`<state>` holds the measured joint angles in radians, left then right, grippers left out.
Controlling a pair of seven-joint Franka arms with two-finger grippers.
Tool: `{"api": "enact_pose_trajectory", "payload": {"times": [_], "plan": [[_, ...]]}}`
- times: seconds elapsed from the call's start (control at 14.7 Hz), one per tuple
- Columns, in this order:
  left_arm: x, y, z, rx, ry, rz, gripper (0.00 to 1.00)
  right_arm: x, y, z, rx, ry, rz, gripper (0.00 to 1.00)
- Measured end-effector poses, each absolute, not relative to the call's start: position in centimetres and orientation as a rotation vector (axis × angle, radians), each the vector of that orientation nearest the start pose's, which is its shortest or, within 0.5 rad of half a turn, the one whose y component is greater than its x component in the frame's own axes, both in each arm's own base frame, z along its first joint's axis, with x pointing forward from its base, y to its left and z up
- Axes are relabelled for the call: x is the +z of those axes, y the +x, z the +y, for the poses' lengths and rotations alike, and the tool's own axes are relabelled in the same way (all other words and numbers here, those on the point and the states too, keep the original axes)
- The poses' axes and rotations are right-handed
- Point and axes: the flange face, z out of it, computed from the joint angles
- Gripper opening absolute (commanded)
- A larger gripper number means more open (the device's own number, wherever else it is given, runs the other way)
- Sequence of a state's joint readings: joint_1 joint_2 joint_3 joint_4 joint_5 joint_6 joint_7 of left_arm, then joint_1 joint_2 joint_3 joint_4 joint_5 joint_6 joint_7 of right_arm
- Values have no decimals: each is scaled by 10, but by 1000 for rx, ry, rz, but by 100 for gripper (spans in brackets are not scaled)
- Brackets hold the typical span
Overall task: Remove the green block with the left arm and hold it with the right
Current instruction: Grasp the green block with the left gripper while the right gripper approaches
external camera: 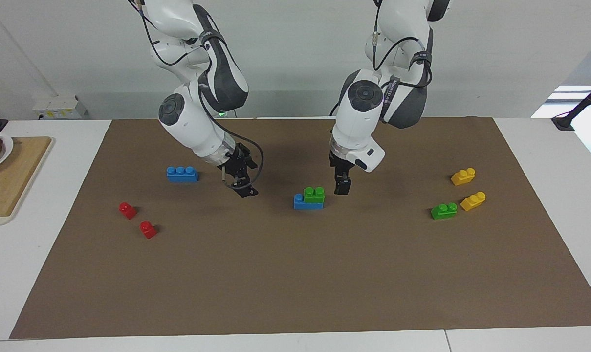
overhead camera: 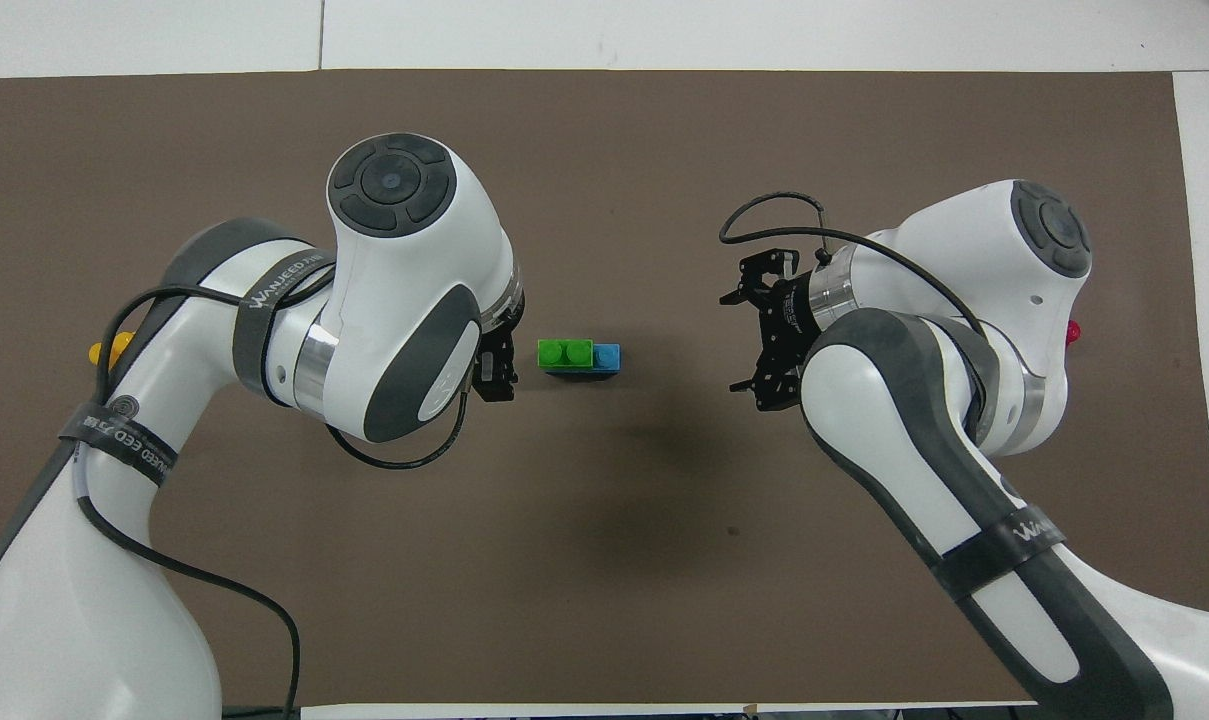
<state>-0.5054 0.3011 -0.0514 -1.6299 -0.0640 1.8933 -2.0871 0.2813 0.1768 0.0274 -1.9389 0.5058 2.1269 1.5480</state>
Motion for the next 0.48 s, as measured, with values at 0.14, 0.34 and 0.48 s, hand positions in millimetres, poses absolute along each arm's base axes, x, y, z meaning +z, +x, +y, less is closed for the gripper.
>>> {"api": "enact_pose_trajectory", "payload": {"times": [0.14,0.34,0.48], "plan": [[438,549,-345,118,-2214,-2238,100,396,568,203,472,-2064,1929,100],[426,543,-359,113,-2212,-2261,100,390,570,213,469,-2034,1917,99],[413,536,-373,115,-2216,-2240,100,385,570,227,446,-2031,1899,98]]}}
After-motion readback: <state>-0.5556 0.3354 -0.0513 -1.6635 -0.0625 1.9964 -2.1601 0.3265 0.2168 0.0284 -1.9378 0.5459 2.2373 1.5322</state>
